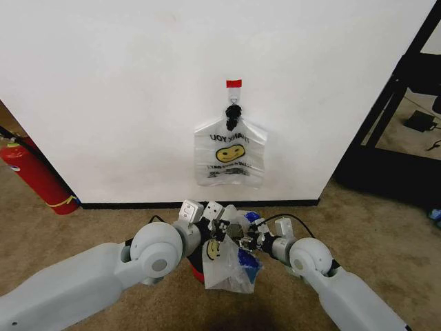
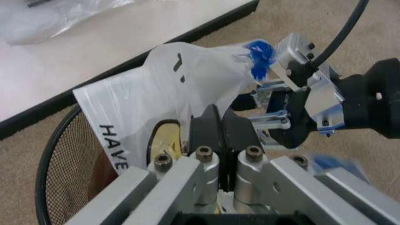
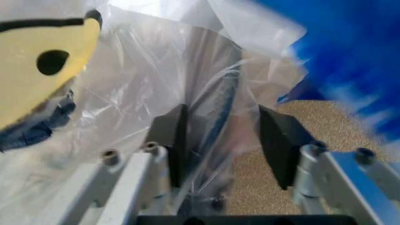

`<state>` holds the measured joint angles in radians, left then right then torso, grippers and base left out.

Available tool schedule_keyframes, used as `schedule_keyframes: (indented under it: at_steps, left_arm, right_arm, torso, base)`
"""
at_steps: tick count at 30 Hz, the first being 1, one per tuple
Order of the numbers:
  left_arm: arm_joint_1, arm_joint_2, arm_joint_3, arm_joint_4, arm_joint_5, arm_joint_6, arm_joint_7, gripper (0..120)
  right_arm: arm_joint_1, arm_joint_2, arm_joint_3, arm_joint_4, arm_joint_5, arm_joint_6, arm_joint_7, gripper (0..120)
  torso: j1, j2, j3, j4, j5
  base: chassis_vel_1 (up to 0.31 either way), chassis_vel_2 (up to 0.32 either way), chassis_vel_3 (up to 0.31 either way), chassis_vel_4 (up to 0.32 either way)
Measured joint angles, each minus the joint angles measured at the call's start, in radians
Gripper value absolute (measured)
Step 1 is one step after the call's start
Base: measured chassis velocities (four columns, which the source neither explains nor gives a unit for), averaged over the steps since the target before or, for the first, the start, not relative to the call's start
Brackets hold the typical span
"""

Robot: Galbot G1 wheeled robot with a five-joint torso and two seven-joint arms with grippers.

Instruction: Pick up the garbage bag from the wall and place it over the trash bin.

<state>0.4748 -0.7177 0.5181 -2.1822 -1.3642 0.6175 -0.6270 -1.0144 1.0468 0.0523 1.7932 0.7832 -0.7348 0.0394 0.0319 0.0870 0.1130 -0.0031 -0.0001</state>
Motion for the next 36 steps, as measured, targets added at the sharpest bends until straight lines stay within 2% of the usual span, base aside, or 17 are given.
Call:
schedule_keyframes:
  at_steps: [3,7,8,10,18,25,31,36]
  left_arm:
    - [0.007,-0.003,-0.002,0.002,0.002,-0.001,0.001,0]
    - [0.011,-0.005,-0.002,0.007,0.006,-0.002,0.002,0]
    - [0.014,-0.005,-0.004,0.011,0.009,-0.003,0.004,0]
    - [0.021,-0.005,-0.009,0.02,0.018,-0.006,0.01,0]
    - [0.049,0.019,-0.044,0.023,0.025,-0.01,0.02,0]
    - [0.156,0.068,-0.153,0.023,0.043,-0.014,0.038,0]
    - [0.291,0.099,-0.275,0.066,0.091,-0.02,0.075,0]
    - [0.33,0.102,-0.31,0.091,0.109,-0.024,0.085,0]
  right_arm:
    - [-0.002,0.002,0.002,0.0,0.009,0.0,0.004,22]
    - [-0.003,0.006,0.003,0.003,0.015,0.001,0.011,14]
    - [-0.004,0.008,0.003,0.007,0.018,0.002,0.015,7]
    - [-0.005,0.009,0.003,0.013,0.024,0.001,0.019,0]
    - [-0.022,0.01,0.028,0.025,0.016,0.003,0.022,0]
    - [-0.08,-0.004,0.094,0.086,0.013,0.009,0.017,0]
    - [-0.128,-0.022,0.14,0.12,0.015,0.022,0.007,0]
    - [-0.152,-0.027,0.155,0.135,0.016,0.028,0.005,0]
  torso:
    - [0.0,0.0,0.0,-0.0001,0.0]
    - [0.0,0.0,0.0,-0.0001,0.0]
    - [0.0,0.0,0.0,-0.0001,0.0]
    - [0.0,0.0,0.0,0.0001,0.0]
    - [0.0,0.0,0.0,-0.0001,0.0001]
    - [0.0,0.0,0.0,-0.0002,-0.0001]
    - [0.0,0.0,0.0,0.0002,0.0]
    - [0.0,0.0,0.0,-0.0004,-0.0001]
  base:
    - [0.0,0.0,0.0,0.0]
    - [0.0,0.0,0.0,0.0]
    - [0.0,0.0,0.0,0.0]
    - [0.0,0.0,0.0,0.0]
    - [0.0,0.0,0.0,0.0]
    - [0.0,0.0,0.0,0.0]
    - [0.0,0.0,0.0,0.0]
    - [0.0,0.0,0.0,0.0]
